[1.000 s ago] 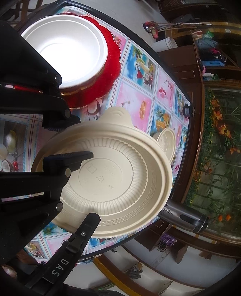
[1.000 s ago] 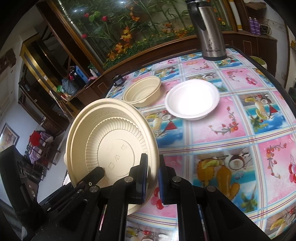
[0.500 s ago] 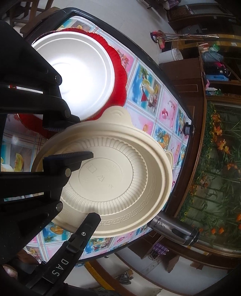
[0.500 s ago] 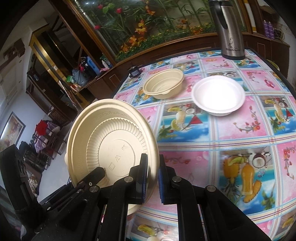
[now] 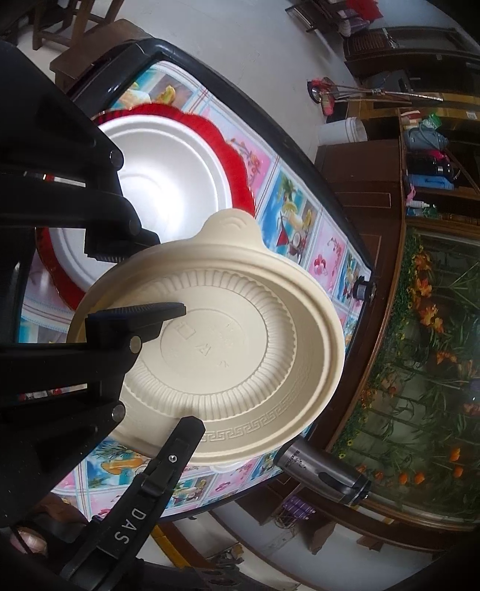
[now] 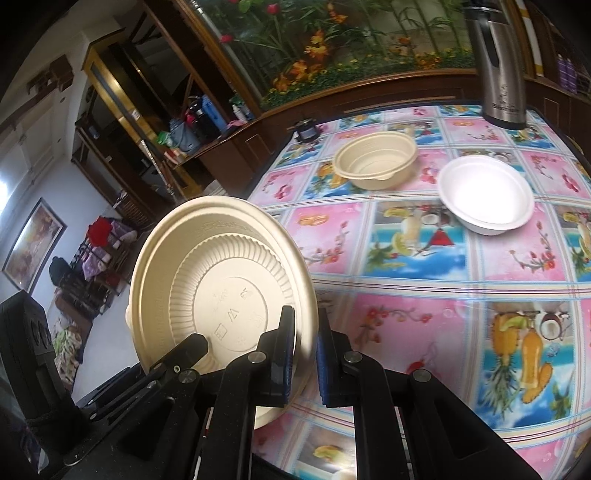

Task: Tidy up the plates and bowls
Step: 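Carry the beige bowl with the left gripper to the red plate stack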

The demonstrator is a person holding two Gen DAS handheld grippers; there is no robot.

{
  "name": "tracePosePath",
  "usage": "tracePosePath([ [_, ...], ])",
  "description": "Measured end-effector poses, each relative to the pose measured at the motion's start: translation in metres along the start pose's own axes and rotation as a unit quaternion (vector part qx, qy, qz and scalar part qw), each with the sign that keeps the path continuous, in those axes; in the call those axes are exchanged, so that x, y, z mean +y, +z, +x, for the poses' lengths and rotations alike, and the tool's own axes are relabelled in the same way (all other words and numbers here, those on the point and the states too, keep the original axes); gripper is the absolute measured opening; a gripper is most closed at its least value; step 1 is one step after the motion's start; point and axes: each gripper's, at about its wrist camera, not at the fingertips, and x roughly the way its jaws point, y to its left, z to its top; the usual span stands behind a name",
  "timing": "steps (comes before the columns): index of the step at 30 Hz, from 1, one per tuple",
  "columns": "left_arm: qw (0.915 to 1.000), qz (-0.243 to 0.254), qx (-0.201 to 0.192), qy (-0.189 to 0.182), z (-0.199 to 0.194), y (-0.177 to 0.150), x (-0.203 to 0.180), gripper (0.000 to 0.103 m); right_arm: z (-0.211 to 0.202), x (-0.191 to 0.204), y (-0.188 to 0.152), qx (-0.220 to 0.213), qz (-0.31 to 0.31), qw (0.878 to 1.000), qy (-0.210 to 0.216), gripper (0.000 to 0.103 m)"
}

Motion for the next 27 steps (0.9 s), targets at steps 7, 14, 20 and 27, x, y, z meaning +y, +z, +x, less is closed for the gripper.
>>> tracePosePath([
  [7, 0.9994, -0.027, -0.013, 0.02, -0.01, 0.001, 0.028, 0.016, 0.006, 0.034, 0.001, 0.005, -0.033, 0.999, 0.02, 0.01],
  [14, 0.998, -0.047, -0.004, 0.043, -0.003, -0.007, 0.049, 0.016, 0.028, 0.053, -0.007, 0.032, -0.05, 0.998, 0.035, 0.01],
  [20, 0.9967, -0.058, 0.01, 0.057, 0.006, -0.014, 0.06, 0.016, 0.051, 0.059, -0.018, 0.063, -0.056, 0.996, 0.04, 0.01],
  [27, 0.9958, -0.065, 0.02, 0.062, 0.011, -0.018, 0.068, 0.016, 0.064, 0.068, -0.026, 0.082, -0.068, 0.994, 0.034, 0.01],
])
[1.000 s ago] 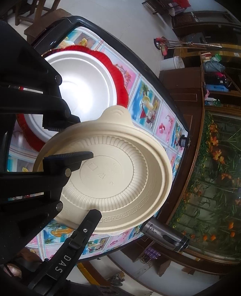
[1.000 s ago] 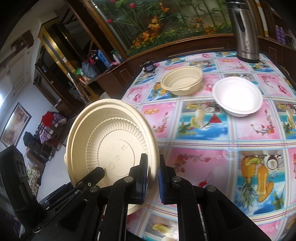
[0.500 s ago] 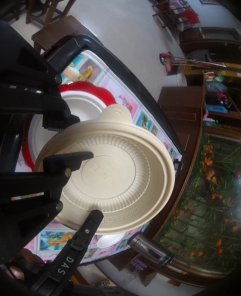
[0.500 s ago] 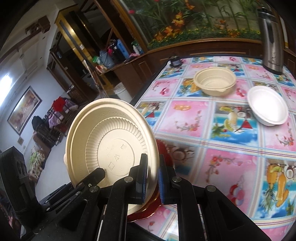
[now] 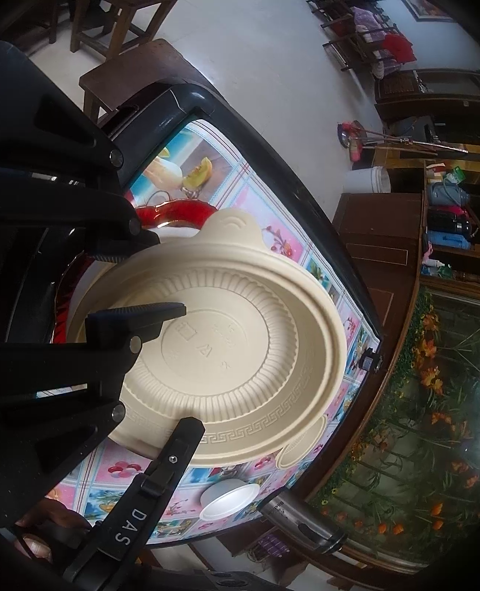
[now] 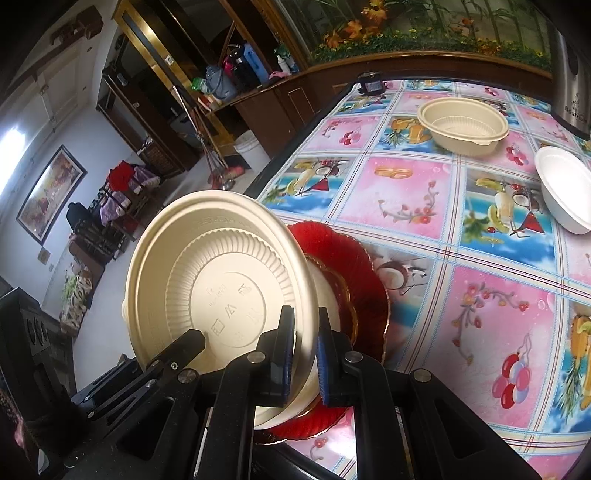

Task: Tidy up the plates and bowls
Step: 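Carry the beige bowl with the left gripper to the red plate stack, then lower the beige bowl onto the stack and open the left gripper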

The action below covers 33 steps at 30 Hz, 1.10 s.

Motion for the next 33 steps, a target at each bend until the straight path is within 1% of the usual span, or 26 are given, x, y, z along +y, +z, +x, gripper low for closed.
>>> tracePosePath([
  [19, 0.9998, -0.007, 0.017, -0.004, 0.008, -0.007, 0.015, 0.017, 0.017, 0.007, -0.004, 0.03, -0.012, 0.999, -0.012, 0.011],
  [33, 0.9997, -0.012, 0.021, -0.007, 0.009, -0.006, 0.02, 0.016, 0.022, 0.008, -0.004, 0.038, -0.011, 0.999, -0.014, 0.012],
])
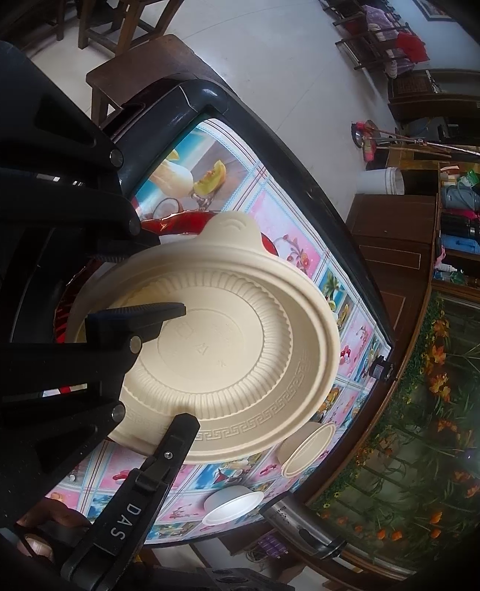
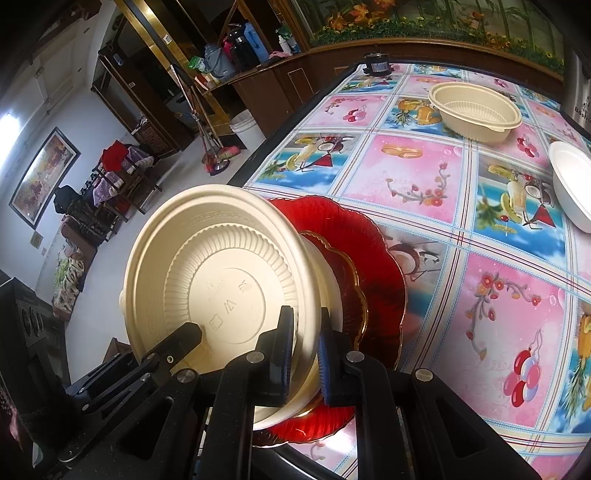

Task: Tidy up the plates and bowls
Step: 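Lower the beige bowl onto the stack and open the left gripper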

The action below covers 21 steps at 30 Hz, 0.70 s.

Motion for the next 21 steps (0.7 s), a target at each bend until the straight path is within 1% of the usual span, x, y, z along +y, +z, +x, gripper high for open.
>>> tracePosePath([
  [3, 1.0, 0.002, -0.001, 0.005, 0.0, 0.0016, -0.0022, 0.016, 0.0001, 0.0, 0.0004, 0.003, 0.001, 1.0, 0.003, 0.015],
  [6, 0.9999, 0.004, -0.006, 0.01, -0.0017, 0.0025, -0.0032, 0.016, 0.0001, 0.0002, 0.0006, 0.003, 0.0, 1.0, 0.002, 0.015],
  [11, 0.9999, 0.001, -0.004, 0.014, -0.0006, 0.0041, -0.0008, 0.017, 0.0011, -0.001, 0.0007, 0.002, 0.003, 1.0, 0.003, 0.015],
  [14, 0.9999, 0.0, -0.003, 0.014, -0.0008, 0.005, 0.0002, 0.017, 0.0003, 0.0019, 0.0006, 0.0, -0.006, 1.0, -0.004, 0.016],
  [17, 0.9999, 0.002, -0.004, 0.015, -0.0011, 0.0051, -0.0011, 0.02, -0.0013, 0.0037, 0.0016, -0.004, -0.011, 1.0, -0.01, 0.017],
  [19, 0.9999, 0.003, -0.003, 0.012, -0.0005, 0.0058, -0.0023, 0.024, -0.0038, 0.0061, 0.0015, -0.01, -0.018, 1.0, -0.01, 0.023],
  [21, 0.9999, 0.005, -0.005, 0.014, -0.0016, 0.0058, -0.0031, 0.025, -0.0047, 0.0083, 0.0014, -0.011, -0.024, 1.0, -0.008, 0.028],
])
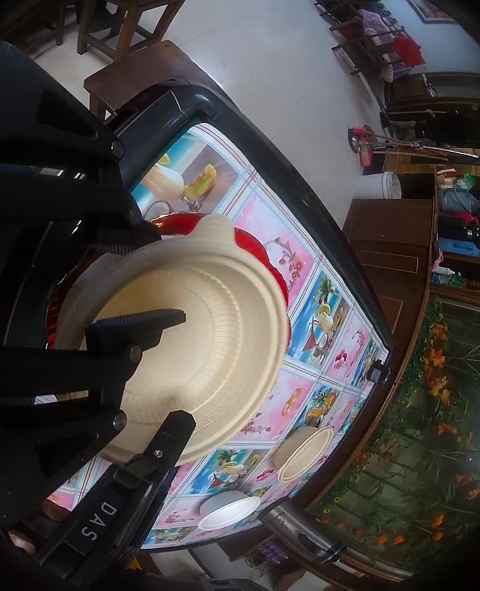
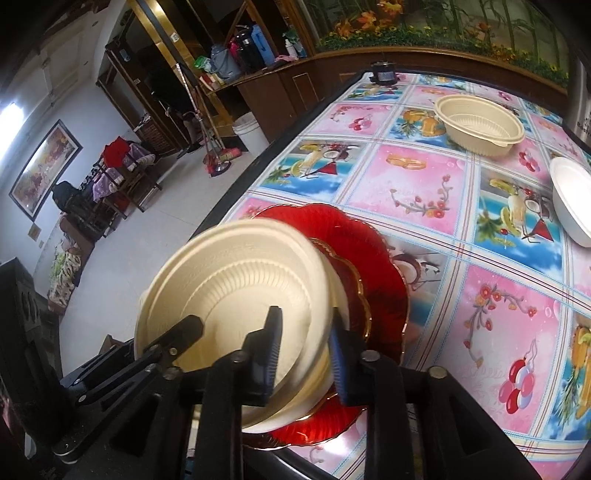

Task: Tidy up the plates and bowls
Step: 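Lower the beige bowl onto the stack and open the left gripper, then move the left gripper to the small white bowl and grasp its rim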

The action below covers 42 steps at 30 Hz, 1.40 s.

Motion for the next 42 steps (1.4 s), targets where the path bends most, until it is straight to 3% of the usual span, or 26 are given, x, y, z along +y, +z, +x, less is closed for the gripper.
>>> tracePosePath([
  [5, 1.0, 0.0, -0.003, -0.002, -0.003, 0.0, -0.001, 0.034, -0.001, 0.0, 0.0, -0.003, -0.001, 1.0, 0.0, 0.028],
  [9, 0.9999, -0.004, -0.011, 0.002, -0.008, 0.001, -0.001, 0.052, -0.006, -0.001, 0.001, -0.012, 0.002, 1.0, -0.003, 0.035],
  [18, 0.9995, -0.005, -0.028, 0.013, -0.017, 0.004, -0.002, 0.067, -0.013, -0.002, 0.002, -0.017, 0.002, 1.0, 0.007, 0.037],
  [25, 0.9977, -0.005, -0.058, 0.034, -0.031, 0.007, -0.003, 0.074, -0.017, -0.007, 0.001, -0.023, 0.011, 0.999, 0.022, 0.046],
  [27, 0.9965, -0.01, -0.073, 0.04, -0.037, 0.009, -0.002, 0.075, -0.02, -0.009, 0.002, -0.026, 0.017, 0.999, 0.028, 0.058],
  [30, 0.9956, -0.014, -0.084, 0.039, -0.04, 0.011, -0.004, 0.076, -0.024, -0.013, 0.001, -0.03, 0.03, 0.998, 0.045, 0.067],
  [36, 0.9951, 0.006, -0.093, 0.034, -0.042, 0.016, -0.023, 0.077, -0.033, -0.028, 0.002, -0.035, 0.054, 0.996, 0.061, 0.07],
  [42, 0.9931, 0.041, -0.11, 0.011, -0.046, 0.022, -0.061, 0.078, -0.059, -0.052, 0.002, -0.077, 0.082, 0.992, 0.061, 0.073],
])
